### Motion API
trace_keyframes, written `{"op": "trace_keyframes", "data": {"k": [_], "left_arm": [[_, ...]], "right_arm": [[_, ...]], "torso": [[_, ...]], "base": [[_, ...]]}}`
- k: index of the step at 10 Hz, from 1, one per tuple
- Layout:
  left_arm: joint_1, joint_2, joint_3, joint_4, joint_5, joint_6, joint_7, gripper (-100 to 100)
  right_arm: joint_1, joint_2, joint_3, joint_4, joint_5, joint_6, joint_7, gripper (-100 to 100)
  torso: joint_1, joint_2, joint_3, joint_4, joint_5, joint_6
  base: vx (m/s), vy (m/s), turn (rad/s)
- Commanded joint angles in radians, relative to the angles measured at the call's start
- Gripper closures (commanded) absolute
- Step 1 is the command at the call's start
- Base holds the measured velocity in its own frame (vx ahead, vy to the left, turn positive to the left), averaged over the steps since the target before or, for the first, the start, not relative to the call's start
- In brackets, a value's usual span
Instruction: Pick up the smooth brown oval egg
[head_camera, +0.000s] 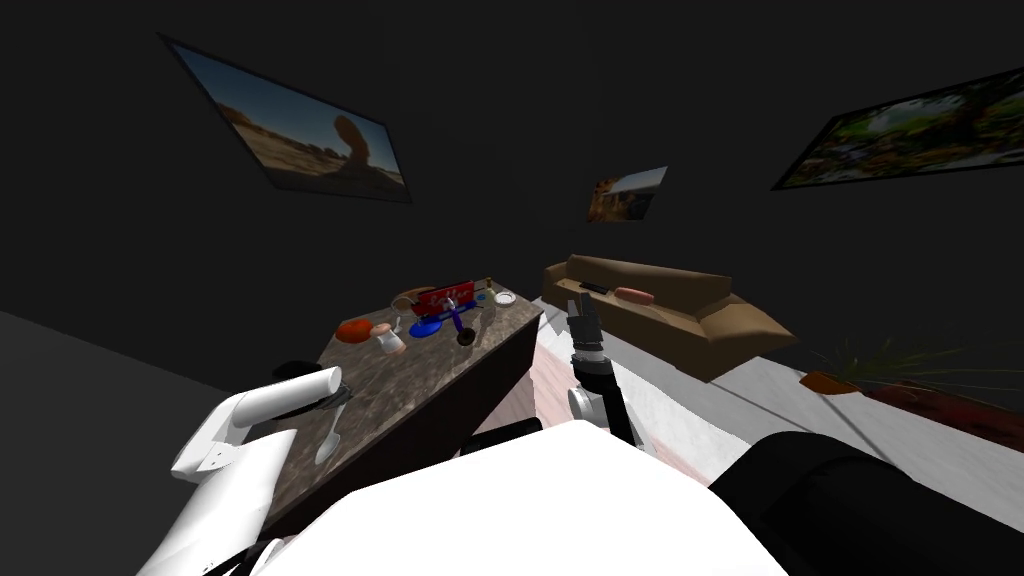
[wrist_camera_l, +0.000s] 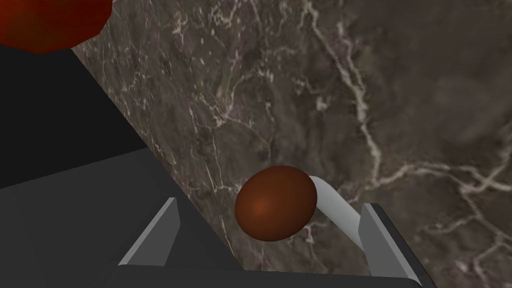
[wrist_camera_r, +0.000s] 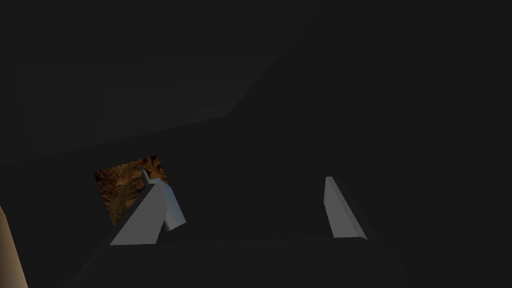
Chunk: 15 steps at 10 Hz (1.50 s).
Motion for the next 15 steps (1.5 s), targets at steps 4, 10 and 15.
{"op": "trace_keyframes", "data": {"k": [4,10,15], "left_arm": [[-0.023,-0.008,0.039,0.076,0.022,-0.070,-0.091,-100],[-0.031,-0.009,0.048,0.096,0.028,-0.087,-0.113,100],[-0.015,-0.005,0.026,0.050,0.015,-0.047,-0.061,100]], "right_arm": [[0.000,0.000,0.000,0.000,0.000,0.000,0.000,0],[0.000,0.000,0.000,0.000,0.000,0.000,0.000,0],[0.000,0.000,0.000,0.000,0.000,0.000,0.000,0]], "torso": [[-0.002,-0.003,-0.002,-0.001,0.000,0.000],[0.005,0.000,-0.001,-0.001,0.002,-0.001],[0.007,0.002,0.001,-0.001,0.002,0.000]], "base": [[0.057,-0.040,0.100],[0.009,-0.012,0.031],[-0.015,0.018,-0.058]]}}
